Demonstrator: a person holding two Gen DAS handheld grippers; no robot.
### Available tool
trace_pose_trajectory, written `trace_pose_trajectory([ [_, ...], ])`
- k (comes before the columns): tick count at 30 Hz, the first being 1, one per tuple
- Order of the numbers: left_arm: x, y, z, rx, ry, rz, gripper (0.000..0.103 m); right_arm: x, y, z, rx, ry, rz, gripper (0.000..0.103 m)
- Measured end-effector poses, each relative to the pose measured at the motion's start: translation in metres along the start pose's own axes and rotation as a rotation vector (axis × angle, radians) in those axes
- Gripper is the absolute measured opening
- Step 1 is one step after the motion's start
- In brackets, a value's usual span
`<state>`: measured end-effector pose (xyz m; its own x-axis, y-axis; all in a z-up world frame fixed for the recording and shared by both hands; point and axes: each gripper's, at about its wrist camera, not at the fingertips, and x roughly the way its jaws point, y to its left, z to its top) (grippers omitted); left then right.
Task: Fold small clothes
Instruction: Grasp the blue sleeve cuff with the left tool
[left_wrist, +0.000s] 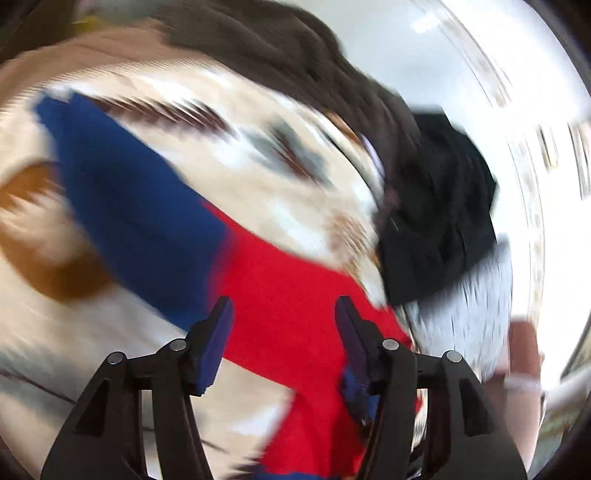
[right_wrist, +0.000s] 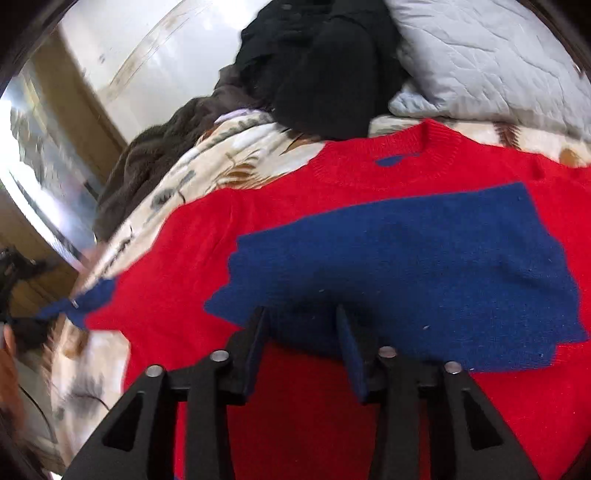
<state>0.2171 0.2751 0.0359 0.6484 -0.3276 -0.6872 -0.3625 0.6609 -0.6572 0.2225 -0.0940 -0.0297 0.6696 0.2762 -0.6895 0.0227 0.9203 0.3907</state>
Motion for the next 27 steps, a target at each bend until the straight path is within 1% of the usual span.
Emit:
trace_pose_trajectory([
  [1, -0.008, 0.014, 0.010, -0.018, -0.018, 0.024, 0.056, 0.000, 0.001, 0.001, -0.001, 0.003, 0.000, 0.046],
  [3, -0.019, 0.043, 0.028, -0.056, -0.045, 0.099, 0.061, -0.001, -0.002, 0.001, 0.009, -0.001, 0.015, 0.046],
  [4, -0.022, 0.058, 0.037, -0.083, -0.050, 0.123, 0.062, -0.001, -0.004, 0.001, 0.018, -0.003, 0.025, 0.046],
  [5, -0.021, 0.066, 0.040, -0.104, -0.050, 0.132, 0.063, -0.001, -0.007, 0.002, 0.026, -0.004, 0.034, 0.046],
  [7, -0.016, 0.085, 0.049, -0.164, -0.050, 0.122, 0.068, -0.002, -0.009, 0.003, 0.038, -0.009, 0.048, 0.046],
  [8, -0.008, 0.093, 0.051, -0.198, -0.040, 0.130, 0.070, -0.002, -0.010, 0.003, 0.043, -0.010, 0.054, 0.046],
  [9, 0.001, 0.101, 0.055, -0.232, -0.017, 0.138, 0.070, -0.004, -0.009, 0.002, 0.044, -0.011, 0.056, 0.046],
  [10, 0.009, 0.105, 0.057, -0.252, 0.000, 0.129, 0.070, -0.003, -0.009, 0.002, 0.045, -0.012, 0.057, 0.046],
  [11, 0.018, 0.107, 0.059, -0.265, 0.016, 0.121, 0.071, -0.004, -0.009, 0.003, 0.046, -0.012, 0.057, 0.046],
  [12, 0.021, 0.107, 0.062, -0.263, 0.011, 0.120, 0.075, -0.004, -0.009, 0.003, 0.047, -0.012, 0.058, 0.046],
  [14, 0.026, 0.093, 0.064, -0.231, -0.015, 0.134, 0.075, -0.004, -0.011, 0.003, 0.053, -0.014, 0.066, 0.046],
  [15, 0.026, 0.089, 0.065, -0.217, -0.024, 0.143, 0.068, -0.004, -0.012, 0.003, 0.059, -0.015, 0.072, 0.046],
  [16, 0.026, 0.084, 0.064, -0.198, -0.040, 0.141, 0.054, -0.004, -0.013, 0.002, 0.064, -0.016, 0.079, 0.046],
  [17, 0.025, 0.081, 0.066, -0.170, -0.046, 0.148, 0.024, -0.004, -0.014, 0.002, 0.069, -0.017, 0.084, 0.046],
  [18, 0.025, 0.078, 0.065, -0.153, -0.046, 0.150, 0.007, -0.005, -0.015, 0.002, 0.075, -0.016, 0.090, 0.046],
  [19, 0.026, 0.076, 0.064, -0.151, -0.036, 0.106, 0.007, -0.005, -0.015, 0.002, 0.077, -0.015, 0.091, 0.046],
  [20, 0.023, 0.078, 0.065, -0.159, -0.030, 0.080, 0.007, -0.005, -0.015, 0.003, 0.075, -0.013, 0.087, 0.046],
  [21, 0.020, 0.075, 0.062, -0.166, -0.028, 0.066, 0.007, -0.006, -0.012, 0.004, 0.063, -0.007, 0.071, 0.046],
  [24, 0.009, 0.059, 0.055, -0.130, -0.042, 0.049, 0.007, -0.013, 0.000, 0.007, -0.017, 0.011, 0.005, 0.045],
  [26, 0.006, 0.046, 0.049, -0.106, -0.040, 0.026, 0.007, -0.022, 0.000, 0.007, -0.052, 0.003, -0.013, 0.046],
  [27, 0.005, 0.036, 0.045, -0.091, -0.034, 0.013, 0.006, -0.030, -0.004, 0.007, -0.062, -0.008, -0.030, 0.049],
])
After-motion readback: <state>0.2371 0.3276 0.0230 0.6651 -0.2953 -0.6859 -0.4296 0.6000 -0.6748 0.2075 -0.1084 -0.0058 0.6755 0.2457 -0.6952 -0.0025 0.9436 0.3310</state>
